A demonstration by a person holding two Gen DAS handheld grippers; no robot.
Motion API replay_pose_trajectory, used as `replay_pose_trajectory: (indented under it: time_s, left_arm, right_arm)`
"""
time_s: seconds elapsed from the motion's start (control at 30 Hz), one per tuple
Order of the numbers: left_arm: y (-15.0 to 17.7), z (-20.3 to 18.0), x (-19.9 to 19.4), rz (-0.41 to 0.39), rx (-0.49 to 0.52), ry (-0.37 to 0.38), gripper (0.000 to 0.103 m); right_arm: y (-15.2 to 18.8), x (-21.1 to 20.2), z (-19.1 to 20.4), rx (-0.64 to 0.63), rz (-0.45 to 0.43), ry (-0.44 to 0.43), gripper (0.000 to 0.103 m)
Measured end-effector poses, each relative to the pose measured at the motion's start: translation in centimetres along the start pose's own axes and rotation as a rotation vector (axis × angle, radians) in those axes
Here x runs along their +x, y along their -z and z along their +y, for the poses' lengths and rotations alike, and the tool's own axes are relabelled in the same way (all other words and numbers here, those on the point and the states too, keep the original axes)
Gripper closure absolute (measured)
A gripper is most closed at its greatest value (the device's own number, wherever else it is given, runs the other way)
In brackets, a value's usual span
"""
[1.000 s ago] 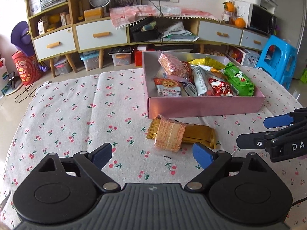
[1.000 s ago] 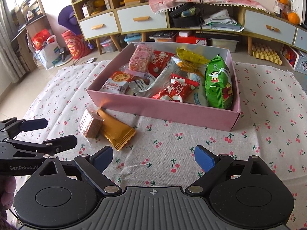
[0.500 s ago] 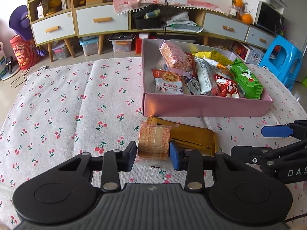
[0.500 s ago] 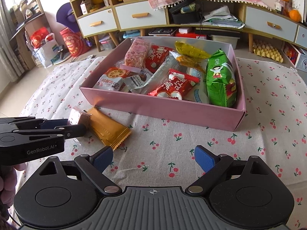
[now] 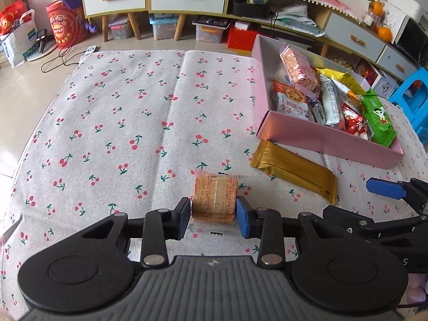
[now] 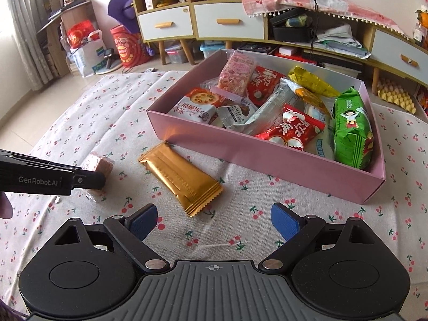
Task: Organize snacks
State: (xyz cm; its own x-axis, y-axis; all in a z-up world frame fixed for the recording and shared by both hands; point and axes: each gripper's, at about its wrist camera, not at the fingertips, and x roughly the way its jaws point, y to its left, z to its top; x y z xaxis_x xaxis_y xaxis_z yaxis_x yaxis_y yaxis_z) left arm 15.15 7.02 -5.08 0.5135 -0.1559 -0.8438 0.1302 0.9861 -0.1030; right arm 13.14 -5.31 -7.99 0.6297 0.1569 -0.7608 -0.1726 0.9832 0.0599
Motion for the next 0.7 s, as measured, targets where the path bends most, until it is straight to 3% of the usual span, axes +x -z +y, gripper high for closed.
replay_pose_trajectory:
  time_s: [0.17, 0.4, 0.57, 0.7]
  left_arm:
    - [-0.4, 0.4, 0.0, 0.017, -0.012, -0.001, 0.069]
    - [-0.6, 0.3, 0.6, 0.022, 0.021, -0.022, 0.069]
    - [-0.4, 0.1, 0.5, 0.02, 0.042, -0.027, 0.069]
    - [-0.2, -0.1, 0.4, 0.019, 0.057, -0.031, 0.069]
  right_arm:
    - [-0.3, 1.9, 1.6, -0.128, 0.02, 0.04, 0.012]
    - [-1.5, 3.1, 1.9, -0.118, -0.001, 0.009, 0.016]
    - [-1.8, 2.9, 2.4, -0.126, -0.023, -0.03, 0.046]
    - [-1.7, 2.3, 2.9, -0.161, -0.011, -0.011, 0.057]
